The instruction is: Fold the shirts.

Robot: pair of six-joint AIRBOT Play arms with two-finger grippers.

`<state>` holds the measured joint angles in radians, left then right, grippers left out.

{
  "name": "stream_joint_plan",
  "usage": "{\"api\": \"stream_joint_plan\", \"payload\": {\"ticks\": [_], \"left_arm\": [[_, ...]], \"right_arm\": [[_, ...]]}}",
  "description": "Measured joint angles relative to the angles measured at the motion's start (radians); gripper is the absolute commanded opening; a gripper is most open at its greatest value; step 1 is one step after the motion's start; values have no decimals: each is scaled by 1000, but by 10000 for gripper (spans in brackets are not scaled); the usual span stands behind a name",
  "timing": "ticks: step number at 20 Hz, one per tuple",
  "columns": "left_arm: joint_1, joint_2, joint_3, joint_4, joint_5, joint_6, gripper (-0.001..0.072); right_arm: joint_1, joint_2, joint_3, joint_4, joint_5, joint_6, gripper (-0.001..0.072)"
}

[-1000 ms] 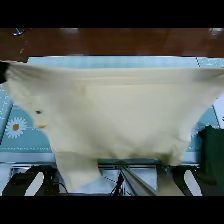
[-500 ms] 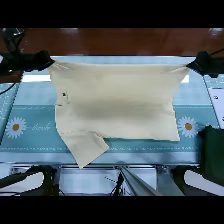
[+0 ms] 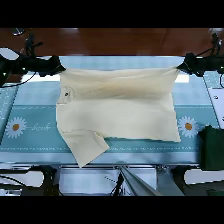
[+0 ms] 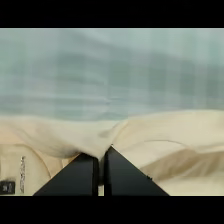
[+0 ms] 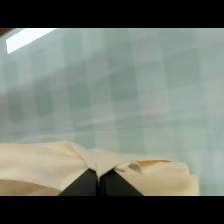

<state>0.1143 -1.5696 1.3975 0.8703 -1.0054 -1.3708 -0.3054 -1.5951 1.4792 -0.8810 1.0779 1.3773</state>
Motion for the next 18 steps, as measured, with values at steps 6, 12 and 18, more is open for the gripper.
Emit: {"api": "stream_joint_plan", "payload": {"ticks": [6,12,18], "left_arm": [[32,-8,-42,65,-241,43,24],[34,-10,-143,114,-286,50,705],[50,23,-176,189,-458,26,705]], "right_arm": [[-7,-14,-46,-126,143,-17,19],[8,-16,-171,-197,138,-14,620],[-49,55,-194,-218,226,2,620]]}}
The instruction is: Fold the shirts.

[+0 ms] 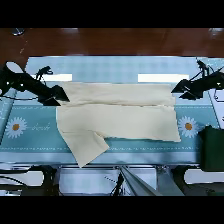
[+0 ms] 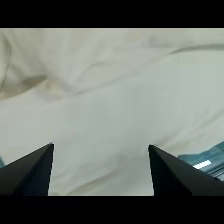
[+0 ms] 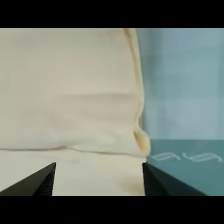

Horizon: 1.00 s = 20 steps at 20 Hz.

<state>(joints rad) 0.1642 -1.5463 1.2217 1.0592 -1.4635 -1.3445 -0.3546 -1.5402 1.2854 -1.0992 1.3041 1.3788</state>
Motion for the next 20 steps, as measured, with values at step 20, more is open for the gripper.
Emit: {"api": "stream_joint_plan", "payload": {"ticks": [20], "left_arm": [[111,417,-870,-243,212,92,699]], "right_arm": [[-228,590,-673,269,-89,-103,620]]}}
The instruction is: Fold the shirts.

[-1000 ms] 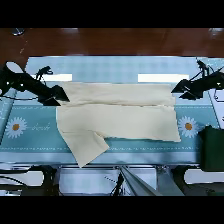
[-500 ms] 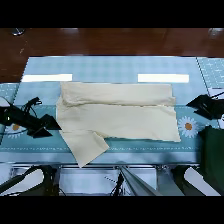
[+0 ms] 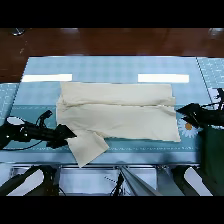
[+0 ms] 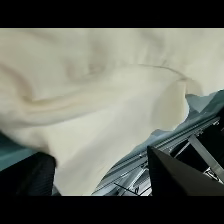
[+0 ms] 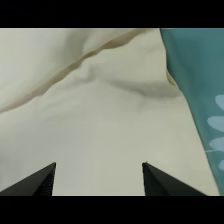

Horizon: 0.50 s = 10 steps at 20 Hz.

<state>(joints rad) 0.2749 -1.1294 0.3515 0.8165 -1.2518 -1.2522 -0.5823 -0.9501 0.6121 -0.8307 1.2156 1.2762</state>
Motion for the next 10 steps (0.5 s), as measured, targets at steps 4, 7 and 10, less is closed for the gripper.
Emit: {"api": "stream_joint_plan", "payload": {"ticks": [4,7,10], "left_arm": [[-64,0,-26,-2,93,11,24],[-79,1,-28,-45,152,14,24],[-85,1,-30,-58,172,17,24]], "right_arm": [[0,3,-5,0,-34,68,620],[0,3,-7,-134,-23,135,620],[0,3,-20,-353,51,201,620]]}}
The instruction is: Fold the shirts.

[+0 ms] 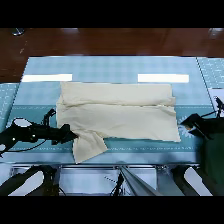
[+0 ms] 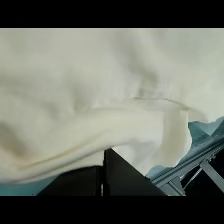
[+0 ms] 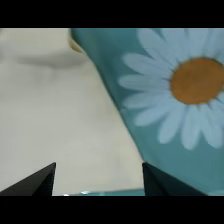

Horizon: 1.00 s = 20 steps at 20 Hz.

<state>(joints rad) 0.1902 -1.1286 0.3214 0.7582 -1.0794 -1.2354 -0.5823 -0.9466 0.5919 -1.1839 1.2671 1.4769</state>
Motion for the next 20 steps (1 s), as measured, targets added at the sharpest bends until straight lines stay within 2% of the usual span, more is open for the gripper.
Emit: {"api": "stream_joint_plan", "payload": {"ticks": [3,6,10,14,15,16,17,18,20], "left_arm": [[-2,0,-1,-2,3,10,24],[-3,0,-1,-6,7,13,24],[-3,0,-1,-45,36,33,24],[-4,-1,-2,-83,52,43,24],[-4,-1,-2,-89,52,43,24],[-4,0,-2,-93,53,44,25],[-4,0,-1,-95,53,44,24],[-3,-1,2,-97,53,47,24],[3,0,23,-92,51,51,24]], "right_arm": [[0,0,-45,-111,78,17,620],[0,-4,-86,-118,90,16,620],[0,-73,-106,-49,39,-15,620],[0,-164,-108,118,-10,-76,619],[0,-181,-109,157,-30,-93,593],[0,-197,-109,198,-52,-115,434],[0,-208,-110,226,-86,-141,155],[0,-218,-109,245,-113,-172,20],[0,-225,-91,312,-101,-235,20]]}}
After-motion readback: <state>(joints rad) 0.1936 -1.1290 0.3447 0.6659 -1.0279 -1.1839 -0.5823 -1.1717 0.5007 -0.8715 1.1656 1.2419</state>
